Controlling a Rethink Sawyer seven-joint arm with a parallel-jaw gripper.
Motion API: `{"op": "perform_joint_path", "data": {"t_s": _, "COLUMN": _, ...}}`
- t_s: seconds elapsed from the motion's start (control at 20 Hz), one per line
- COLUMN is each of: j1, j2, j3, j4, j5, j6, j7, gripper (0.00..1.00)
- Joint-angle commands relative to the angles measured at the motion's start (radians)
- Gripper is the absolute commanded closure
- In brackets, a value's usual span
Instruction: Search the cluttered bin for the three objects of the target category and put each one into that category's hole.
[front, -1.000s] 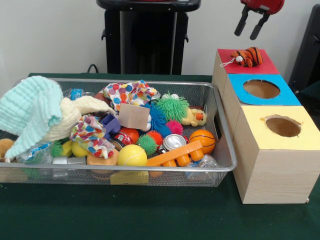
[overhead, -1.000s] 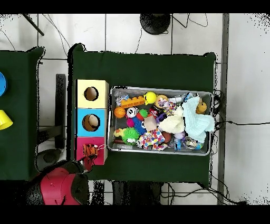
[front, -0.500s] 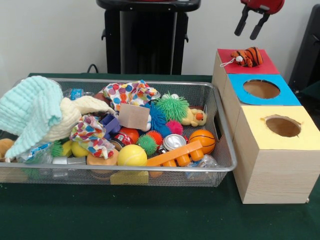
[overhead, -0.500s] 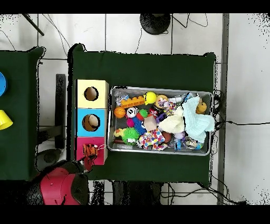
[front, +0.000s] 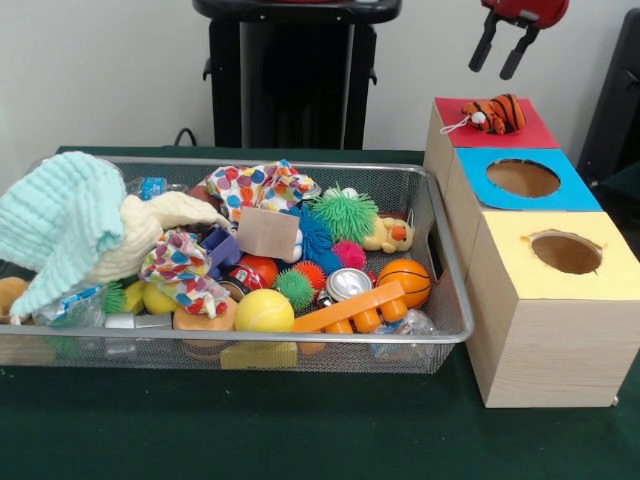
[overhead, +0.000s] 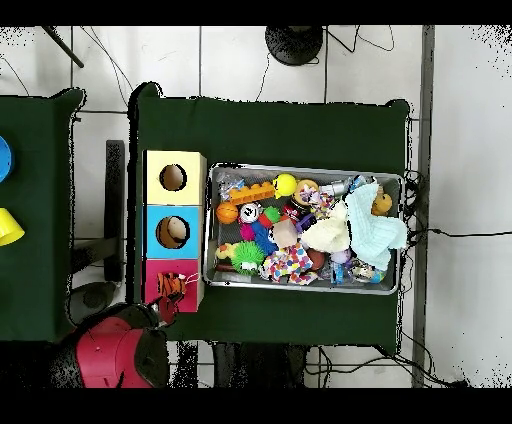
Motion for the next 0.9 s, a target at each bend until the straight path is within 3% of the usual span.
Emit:
{"op": "perform_joint_path", "data": {"t_s": 0.05, "j1": -0.025, "j2": 0.003, "j3": 0.031, "j4": -0.034, "j5": 0.017, "j6": 0.055, "j7": 0.227, "gripper": 0.00}}
{"op": "perform_joint_path", "data": {"t_s": 0.5, "j1": -0.032, "j2": -0.005, "j3": 0.036, "j4": -0.034, "j5": 0.018, "j6": 0.056, "j7": 0.220, "gripper": 0.00}}
{"op": "perform_joint_path", "data": {"t_s": 0.9, "j1": -0.080, "j2": -0.054, "j3": 0.111, "j4": 0.010, "j5": 0.059, "j6": 0.015, "j7": 0.208, "gripper": 0.00}}
